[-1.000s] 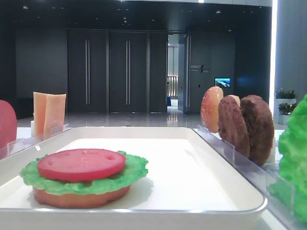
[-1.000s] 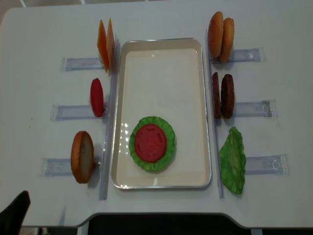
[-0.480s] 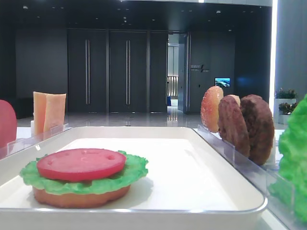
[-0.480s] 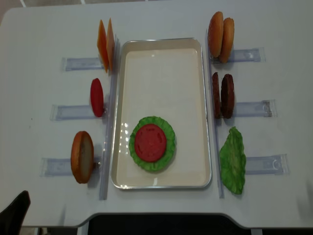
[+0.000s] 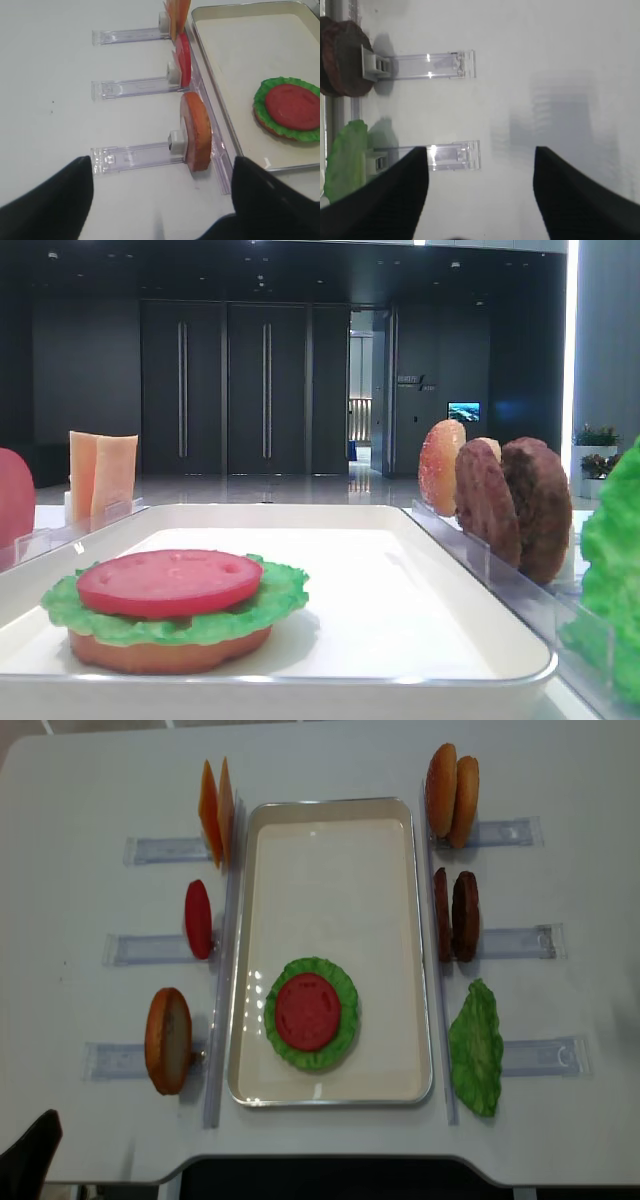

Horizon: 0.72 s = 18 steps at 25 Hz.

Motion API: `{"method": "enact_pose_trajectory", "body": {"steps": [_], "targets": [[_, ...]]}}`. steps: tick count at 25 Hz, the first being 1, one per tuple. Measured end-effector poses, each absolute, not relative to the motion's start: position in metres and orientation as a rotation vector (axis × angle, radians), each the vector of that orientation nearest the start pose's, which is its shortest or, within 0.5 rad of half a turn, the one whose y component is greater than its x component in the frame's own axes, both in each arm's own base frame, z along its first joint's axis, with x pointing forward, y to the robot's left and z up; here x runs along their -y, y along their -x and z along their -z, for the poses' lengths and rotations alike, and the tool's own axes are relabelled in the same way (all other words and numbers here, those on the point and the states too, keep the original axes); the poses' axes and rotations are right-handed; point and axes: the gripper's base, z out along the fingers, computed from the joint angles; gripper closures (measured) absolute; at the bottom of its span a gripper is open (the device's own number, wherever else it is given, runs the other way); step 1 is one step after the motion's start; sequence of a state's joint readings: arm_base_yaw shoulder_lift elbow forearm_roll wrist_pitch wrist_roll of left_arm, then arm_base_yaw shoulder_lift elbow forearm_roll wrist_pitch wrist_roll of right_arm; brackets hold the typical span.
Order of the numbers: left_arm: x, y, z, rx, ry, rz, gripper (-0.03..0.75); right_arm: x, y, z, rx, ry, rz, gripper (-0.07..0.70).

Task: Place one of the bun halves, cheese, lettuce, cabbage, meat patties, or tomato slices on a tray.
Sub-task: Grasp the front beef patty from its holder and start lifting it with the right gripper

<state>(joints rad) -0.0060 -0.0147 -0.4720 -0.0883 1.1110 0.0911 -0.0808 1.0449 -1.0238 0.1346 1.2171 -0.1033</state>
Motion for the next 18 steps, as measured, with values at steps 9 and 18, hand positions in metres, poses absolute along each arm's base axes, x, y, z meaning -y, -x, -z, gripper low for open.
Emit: {"method": "enact_pose_trajectory", "body": {"steps": [9, 18], "targets": [[0.007, 0.006, -0.266, -2.102, -0.108, 0.056, 0.055, 0.005, -0.221, -0.343, -2.760, -0.082, -0.179, 0.198], [0.007, 0.006, -0.266, -2.102, -0.108, 0.056, 0.055, -0.039, -0.245, -0.346, -2.789, -0.018, -0.222, 0.198]]}}
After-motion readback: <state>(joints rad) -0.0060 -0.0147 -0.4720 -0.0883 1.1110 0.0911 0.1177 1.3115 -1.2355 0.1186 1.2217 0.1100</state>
